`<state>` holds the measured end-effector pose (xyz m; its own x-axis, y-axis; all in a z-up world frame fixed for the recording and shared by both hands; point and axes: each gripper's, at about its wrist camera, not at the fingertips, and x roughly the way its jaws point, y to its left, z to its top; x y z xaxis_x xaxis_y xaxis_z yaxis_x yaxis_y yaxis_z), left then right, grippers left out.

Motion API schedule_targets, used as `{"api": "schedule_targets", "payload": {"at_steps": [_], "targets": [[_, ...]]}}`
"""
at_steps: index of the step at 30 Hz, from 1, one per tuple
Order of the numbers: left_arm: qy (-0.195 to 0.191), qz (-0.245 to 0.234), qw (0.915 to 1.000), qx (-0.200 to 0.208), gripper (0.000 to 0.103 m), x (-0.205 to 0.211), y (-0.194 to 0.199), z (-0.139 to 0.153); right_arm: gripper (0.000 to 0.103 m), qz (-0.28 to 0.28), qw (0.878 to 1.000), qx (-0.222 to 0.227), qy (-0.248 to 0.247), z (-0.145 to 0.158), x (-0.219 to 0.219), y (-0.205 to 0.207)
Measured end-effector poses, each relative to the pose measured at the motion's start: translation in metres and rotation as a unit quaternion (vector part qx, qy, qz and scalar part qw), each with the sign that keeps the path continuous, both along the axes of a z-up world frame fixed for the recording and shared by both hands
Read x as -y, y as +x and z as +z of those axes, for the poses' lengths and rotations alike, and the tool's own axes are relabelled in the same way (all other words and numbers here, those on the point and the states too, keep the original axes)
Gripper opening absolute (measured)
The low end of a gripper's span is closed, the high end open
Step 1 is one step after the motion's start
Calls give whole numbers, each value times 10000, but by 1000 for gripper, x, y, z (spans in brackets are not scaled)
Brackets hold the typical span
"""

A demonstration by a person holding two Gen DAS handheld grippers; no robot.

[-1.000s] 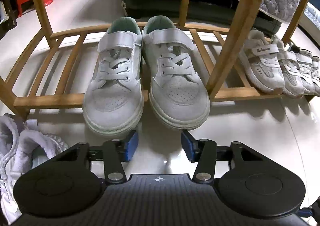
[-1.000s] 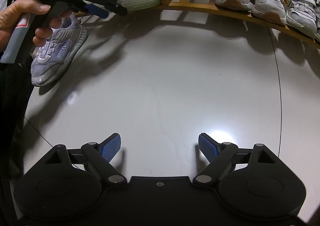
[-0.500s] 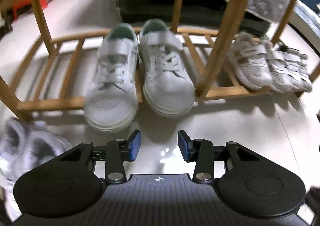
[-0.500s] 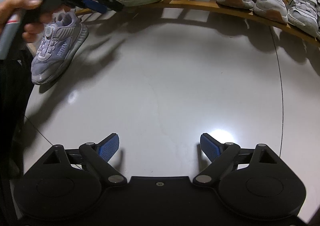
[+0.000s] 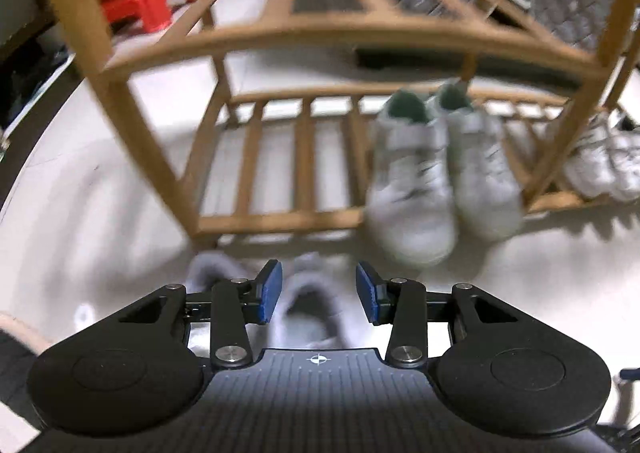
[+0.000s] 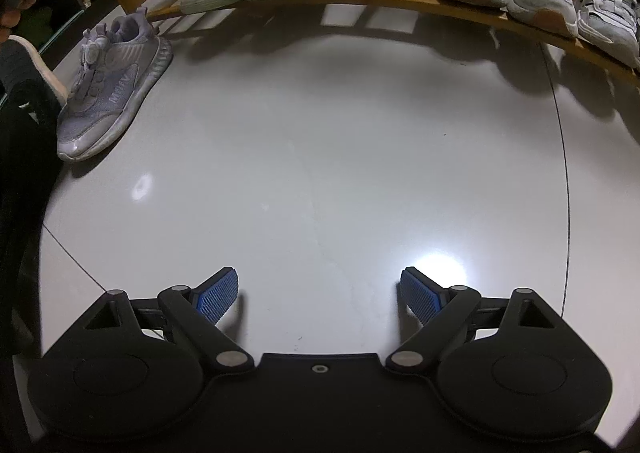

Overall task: Organize scattered shoes
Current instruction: 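Lower the left tool fingers into the heels of the lavender dial sneakers, then grip both lavender sneakers at their heels with the left tool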

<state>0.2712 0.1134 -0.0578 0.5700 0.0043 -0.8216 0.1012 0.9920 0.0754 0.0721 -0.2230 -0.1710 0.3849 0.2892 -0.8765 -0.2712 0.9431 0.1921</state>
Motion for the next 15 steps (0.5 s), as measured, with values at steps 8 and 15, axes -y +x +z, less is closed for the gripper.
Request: {"api": "schedule_targets", "payload": {"at_steps": [8, 15], "targets": [[133, 193, 9992, -315, 42, -25, 12, -31, 92, 38, 10000, -69, -61, -5, -2, 0], [157, -50, 9992, -364, 42, -24, 16, -36, 93, 74, 9999, -63, -93, -5, -3, 1]]}}
